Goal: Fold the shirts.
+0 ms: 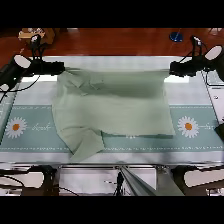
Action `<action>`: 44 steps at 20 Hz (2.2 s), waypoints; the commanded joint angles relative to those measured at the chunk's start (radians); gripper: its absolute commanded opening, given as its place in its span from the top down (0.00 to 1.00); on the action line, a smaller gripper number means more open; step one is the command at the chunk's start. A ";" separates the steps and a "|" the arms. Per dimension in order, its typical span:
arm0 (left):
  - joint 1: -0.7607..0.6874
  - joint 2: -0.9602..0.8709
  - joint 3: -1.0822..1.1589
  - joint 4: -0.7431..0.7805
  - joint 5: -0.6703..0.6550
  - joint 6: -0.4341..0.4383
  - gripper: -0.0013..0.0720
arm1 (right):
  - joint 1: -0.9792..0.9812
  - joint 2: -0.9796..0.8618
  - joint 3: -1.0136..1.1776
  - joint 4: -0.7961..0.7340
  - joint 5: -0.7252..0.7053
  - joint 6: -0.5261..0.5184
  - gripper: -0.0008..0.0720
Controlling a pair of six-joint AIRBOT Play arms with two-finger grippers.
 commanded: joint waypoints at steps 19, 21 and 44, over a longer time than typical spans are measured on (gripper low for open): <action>0.391 0.260 -0.335 0.138 -0.788 -0.075 0.04 | -0.270 0.311 -0.290 -0.142 0.525 -0.038 0.31; 0.464 0.341 -0.536 0.119 -0.777 -0.076 0.04 | -0.339 0.383 -0.435 -0.084 0.472 -0.068 0.31; 0.061 0.277 -0.805 -0.008 -0.386 -0.198 0.94 | -0.415 0.472 -0.591 0.080 0.362 -0.113 0.31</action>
